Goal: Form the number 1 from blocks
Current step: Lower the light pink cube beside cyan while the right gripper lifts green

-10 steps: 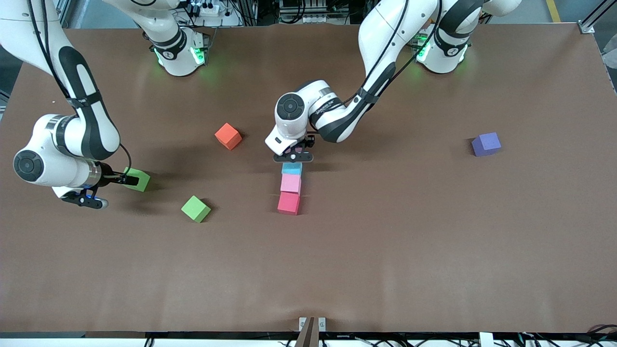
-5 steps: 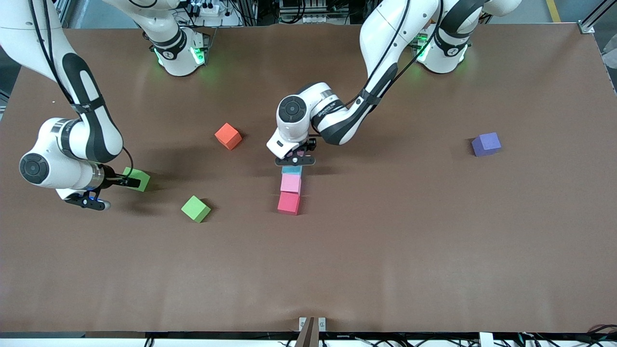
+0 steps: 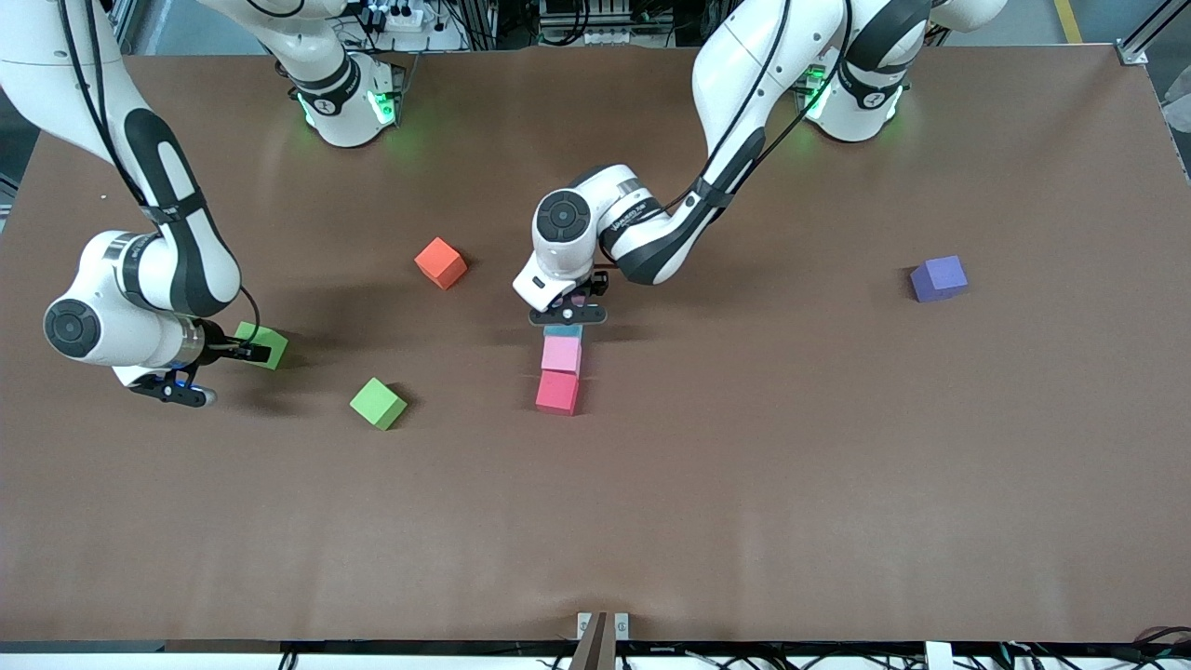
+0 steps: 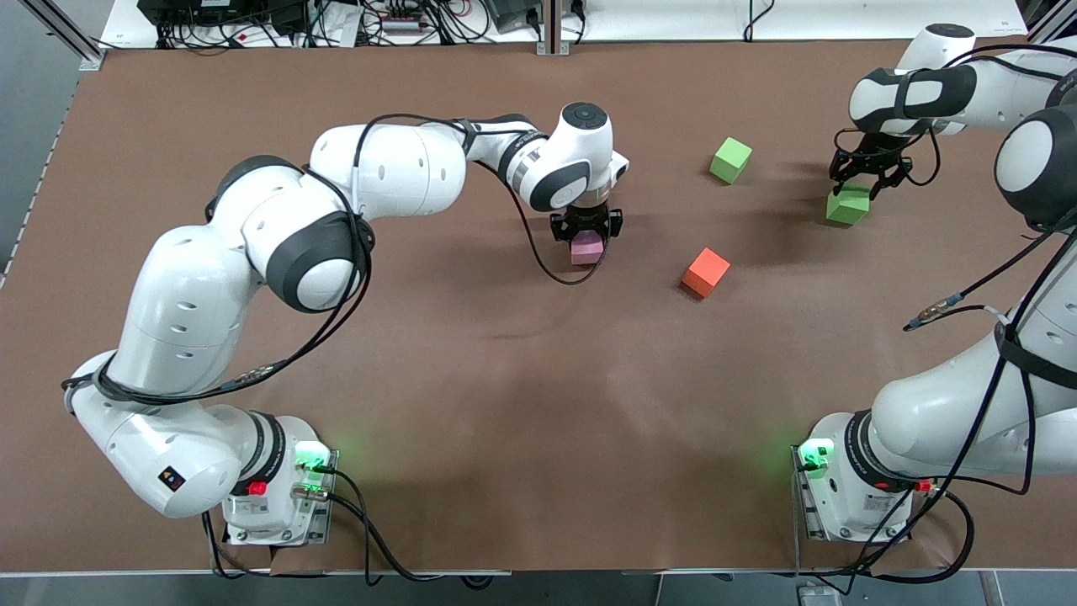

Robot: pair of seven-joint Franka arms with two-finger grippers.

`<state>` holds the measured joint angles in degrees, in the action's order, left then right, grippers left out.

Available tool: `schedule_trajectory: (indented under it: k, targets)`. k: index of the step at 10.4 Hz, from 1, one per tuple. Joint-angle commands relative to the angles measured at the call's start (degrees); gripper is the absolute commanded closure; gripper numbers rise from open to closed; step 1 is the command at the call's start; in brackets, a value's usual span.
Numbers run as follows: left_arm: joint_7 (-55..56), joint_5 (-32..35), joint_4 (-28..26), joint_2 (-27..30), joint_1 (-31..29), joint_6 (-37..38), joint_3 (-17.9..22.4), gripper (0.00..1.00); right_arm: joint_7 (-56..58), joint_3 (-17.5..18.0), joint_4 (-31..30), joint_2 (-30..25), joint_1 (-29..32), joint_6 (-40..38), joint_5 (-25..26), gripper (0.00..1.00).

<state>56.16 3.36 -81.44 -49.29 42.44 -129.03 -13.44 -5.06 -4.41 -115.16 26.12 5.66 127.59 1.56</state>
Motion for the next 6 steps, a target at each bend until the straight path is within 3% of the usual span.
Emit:
schedule_trajectory:
  k: [1, 4, 6]
  targets:
    - [-0.27, 0.33, 1.46, -0.8, 0.71, 0.27, 0.61, 0.0, -1.01, -0.51, 0.46, 0.94, -1.27, 0.37, 0.37, 0.42]
    - [1.39, 0.68, 1.37, 0.33, 1.15, 0.62, 0.61, 0.0, -1.01, -0.51, 0.46, 1.12, -1.53, 1.25, 0.2, 0.42]
    - [3.33, 1.29, 1.1, 2.87, 1.5, 4.63, 0.7, 0.0, -0.57, -0.51, 0.9, -1.41, -1.71, -0.14, 0.2, 0.41]
